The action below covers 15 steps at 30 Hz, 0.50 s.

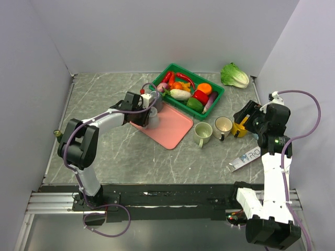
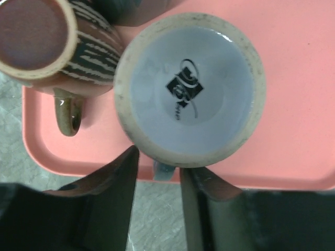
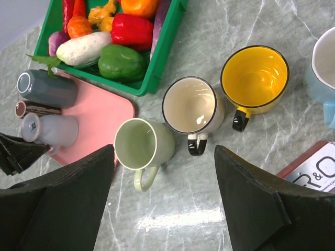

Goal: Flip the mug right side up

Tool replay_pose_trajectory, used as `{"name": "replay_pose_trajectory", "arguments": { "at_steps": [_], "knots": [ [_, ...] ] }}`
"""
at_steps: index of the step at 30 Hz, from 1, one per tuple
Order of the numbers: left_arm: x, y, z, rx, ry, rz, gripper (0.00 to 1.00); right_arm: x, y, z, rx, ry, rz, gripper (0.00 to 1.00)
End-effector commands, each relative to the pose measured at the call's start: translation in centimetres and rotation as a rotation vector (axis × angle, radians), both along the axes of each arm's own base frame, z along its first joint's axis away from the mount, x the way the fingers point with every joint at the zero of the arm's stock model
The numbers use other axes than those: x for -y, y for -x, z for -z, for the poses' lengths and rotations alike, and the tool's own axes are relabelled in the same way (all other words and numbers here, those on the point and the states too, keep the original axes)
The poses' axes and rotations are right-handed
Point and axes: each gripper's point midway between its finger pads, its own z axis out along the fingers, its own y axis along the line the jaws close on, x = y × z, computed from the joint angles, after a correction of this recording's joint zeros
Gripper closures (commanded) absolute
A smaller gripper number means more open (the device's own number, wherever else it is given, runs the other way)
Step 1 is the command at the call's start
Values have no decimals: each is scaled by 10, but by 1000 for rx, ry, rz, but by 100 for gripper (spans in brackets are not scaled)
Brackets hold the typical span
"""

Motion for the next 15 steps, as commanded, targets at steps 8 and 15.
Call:
{"name": "replay_pose_trajectory", "arguments": {
  "at_steps": [8, 15],
  "knots": [
    [8, -10, -18, 47, 31, -36, 99, -2, 4, -12, 37, 13, -11, 17],
    [25, 13, -76, 46, 158, -8, 99, -38, 5, -28, 113, -60, -208, 0]
  ]
}}
